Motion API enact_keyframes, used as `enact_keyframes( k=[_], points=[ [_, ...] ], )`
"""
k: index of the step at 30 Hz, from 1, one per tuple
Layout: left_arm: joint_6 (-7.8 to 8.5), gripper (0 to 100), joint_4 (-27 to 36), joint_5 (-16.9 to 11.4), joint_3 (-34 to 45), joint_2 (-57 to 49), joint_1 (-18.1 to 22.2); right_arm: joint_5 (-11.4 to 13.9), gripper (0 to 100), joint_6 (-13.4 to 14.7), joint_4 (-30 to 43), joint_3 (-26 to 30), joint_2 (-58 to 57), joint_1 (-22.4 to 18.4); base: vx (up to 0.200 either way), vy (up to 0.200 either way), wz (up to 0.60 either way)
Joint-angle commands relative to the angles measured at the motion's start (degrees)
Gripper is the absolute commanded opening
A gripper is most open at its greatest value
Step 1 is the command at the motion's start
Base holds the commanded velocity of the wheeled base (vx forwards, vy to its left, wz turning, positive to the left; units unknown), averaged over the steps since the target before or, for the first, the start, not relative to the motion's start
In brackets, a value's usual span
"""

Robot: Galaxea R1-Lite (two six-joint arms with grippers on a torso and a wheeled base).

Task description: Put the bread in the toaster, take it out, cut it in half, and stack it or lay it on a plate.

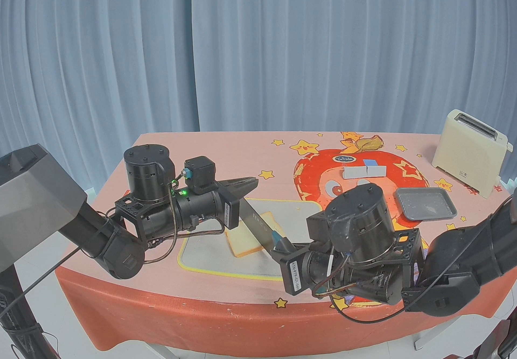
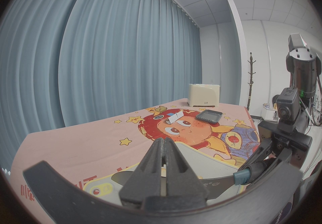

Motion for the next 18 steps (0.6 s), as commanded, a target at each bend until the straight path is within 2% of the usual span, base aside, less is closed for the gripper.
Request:
enact_keyframes(
  k=[1,18],
  points=[
    [-0.06,0,0.0,0.0,0.2,-0.1,0.0,0.0,0,0.0,0.0,0.0,0.1,0.1,0.0,0.0,0.0],
    [-0.06,0,0.0,0.0,1.1,0.0,0.0,-0.3,0,0.0,-0.1,0.0,0.1,0.1,0.0,0.0,0.0]
  ],
)
